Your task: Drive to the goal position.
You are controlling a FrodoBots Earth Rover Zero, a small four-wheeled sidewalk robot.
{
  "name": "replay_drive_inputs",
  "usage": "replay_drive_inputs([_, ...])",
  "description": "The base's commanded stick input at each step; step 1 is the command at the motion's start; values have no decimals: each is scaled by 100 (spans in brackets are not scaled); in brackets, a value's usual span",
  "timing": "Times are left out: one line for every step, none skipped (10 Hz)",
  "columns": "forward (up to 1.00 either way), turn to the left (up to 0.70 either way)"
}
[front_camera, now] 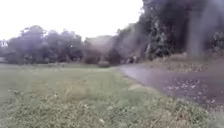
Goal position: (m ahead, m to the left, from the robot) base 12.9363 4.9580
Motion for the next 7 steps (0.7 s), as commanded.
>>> replay_drive_inputs([45,0])
replay_drive_inputs([45,0])
replay_drive_inputs([45,0])
replay_drive_inputs([45,0])
replay_drive_inputs([45,6])
replay_drive_inputs([45,18])
replay_drive_inputs([45,27])
